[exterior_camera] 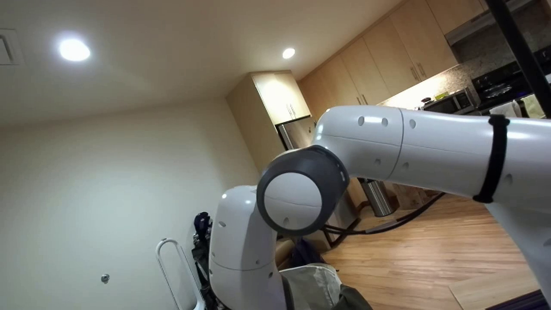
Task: Take the clothes from the bag and put them on the couch
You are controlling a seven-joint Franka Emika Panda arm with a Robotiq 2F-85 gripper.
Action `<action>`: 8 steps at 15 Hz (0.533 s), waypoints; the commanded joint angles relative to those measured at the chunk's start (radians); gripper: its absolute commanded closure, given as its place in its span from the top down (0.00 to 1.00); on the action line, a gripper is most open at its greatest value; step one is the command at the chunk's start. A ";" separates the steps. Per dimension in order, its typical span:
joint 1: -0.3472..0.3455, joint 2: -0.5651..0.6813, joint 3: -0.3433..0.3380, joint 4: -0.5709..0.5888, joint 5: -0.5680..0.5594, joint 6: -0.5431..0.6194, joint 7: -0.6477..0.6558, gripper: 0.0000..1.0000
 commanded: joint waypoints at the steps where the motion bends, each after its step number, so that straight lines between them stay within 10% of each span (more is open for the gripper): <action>1: -0.013 0.026 0.012 0.017 -0.050 -0.039 0.059 0.39; 8: -0.022 0.007 0.033 0.003 -0.025 -0.054 0.094 0.08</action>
